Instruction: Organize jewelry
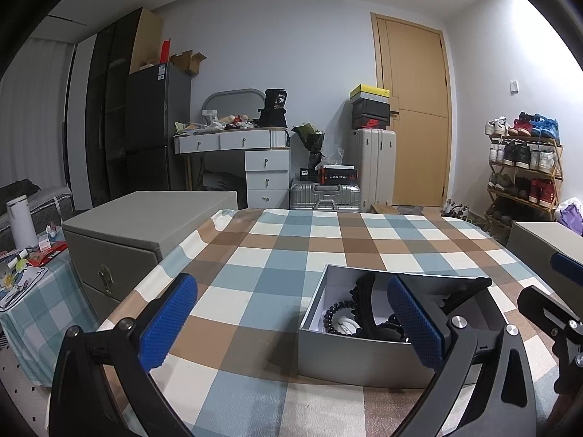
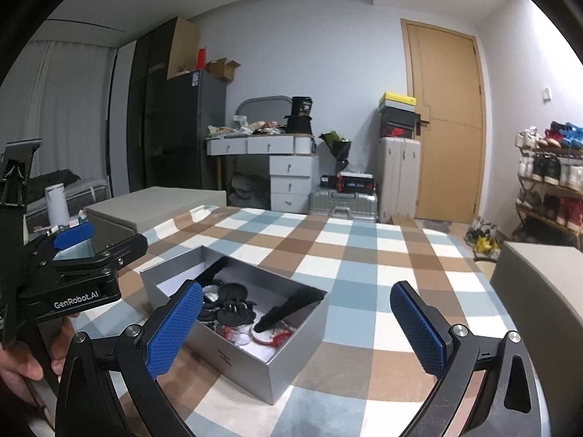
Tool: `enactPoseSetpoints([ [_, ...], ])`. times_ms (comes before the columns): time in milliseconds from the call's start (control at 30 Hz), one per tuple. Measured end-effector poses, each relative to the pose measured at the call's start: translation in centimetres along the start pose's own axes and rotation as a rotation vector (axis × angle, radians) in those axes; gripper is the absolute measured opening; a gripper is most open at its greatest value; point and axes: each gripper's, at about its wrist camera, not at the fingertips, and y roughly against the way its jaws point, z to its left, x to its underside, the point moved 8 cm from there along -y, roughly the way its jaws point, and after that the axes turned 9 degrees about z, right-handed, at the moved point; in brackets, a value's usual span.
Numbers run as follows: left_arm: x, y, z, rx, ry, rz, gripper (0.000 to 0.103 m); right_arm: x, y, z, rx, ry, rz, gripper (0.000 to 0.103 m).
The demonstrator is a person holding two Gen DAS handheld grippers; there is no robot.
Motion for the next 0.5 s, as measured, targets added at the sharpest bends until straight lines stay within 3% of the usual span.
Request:
enactPoseSetpoints([
  [500,-0.01,0.01,-0.05,0.0,0.0,0.001,0.102,-0.09,0.17,0.0,-0.002,-0.004,-0.01,0.103],
])
